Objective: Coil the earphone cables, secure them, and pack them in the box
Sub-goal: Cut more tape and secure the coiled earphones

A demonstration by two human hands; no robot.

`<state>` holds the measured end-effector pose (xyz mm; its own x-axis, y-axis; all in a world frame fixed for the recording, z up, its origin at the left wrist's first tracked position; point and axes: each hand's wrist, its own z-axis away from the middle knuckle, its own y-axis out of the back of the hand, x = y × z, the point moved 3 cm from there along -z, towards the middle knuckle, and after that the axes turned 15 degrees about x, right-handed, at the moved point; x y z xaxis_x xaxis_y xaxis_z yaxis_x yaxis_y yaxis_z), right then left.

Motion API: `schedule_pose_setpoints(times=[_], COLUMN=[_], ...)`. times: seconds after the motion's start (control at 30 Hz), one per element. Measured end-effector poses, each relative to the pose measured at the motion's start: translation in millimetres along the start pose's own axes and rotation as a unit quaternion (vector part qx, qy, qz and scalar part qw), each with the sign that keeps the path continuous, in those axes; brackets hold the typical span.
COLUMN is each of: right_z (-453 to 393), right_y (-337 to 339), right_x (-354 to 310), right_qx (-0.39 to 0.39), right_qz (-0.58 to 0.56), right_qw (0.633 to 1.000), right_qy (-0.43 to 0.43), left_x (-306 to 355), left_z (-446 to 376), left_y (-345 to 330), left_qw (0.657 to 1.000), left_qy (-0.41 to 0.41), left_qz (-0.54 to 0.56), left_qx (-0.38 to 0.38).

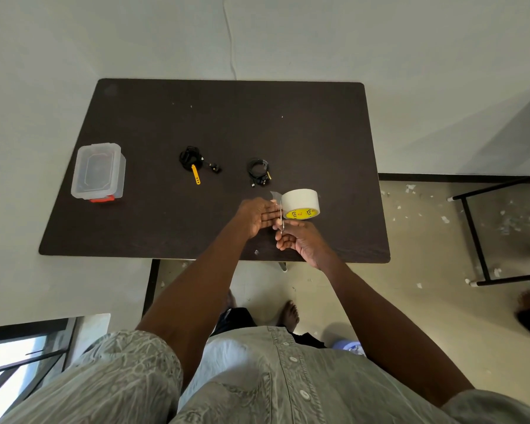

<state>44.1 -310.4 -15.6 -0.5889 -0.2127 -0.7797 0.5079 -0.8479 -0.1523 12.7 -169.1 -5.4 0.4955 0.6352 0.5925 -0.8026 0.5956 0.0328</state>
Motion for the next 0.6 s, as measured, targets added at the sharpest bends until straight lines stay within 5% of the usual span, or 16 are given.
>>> schedule_pose_setpoints(times=[0.4,0.6], right_z=[4.6,9.5], right_y=[-5.2,-2.2], right_x=[-9.6,-2.8], right_qx=[-0.002,-0.024], right_qz=[-0.019,0.07], right_qw=[1.0,0.997], right_qy=[0.012,-0.018], left_x=[2.0,4.0], left_z=[-0.2,2.6], left_y=[-5.0,-4.7], left_qw=[1.0,1.0], left_qy=[-0.005,-0.008], left_qz=[-0.02,-0.027], left_qx=[0.008,-0.006])
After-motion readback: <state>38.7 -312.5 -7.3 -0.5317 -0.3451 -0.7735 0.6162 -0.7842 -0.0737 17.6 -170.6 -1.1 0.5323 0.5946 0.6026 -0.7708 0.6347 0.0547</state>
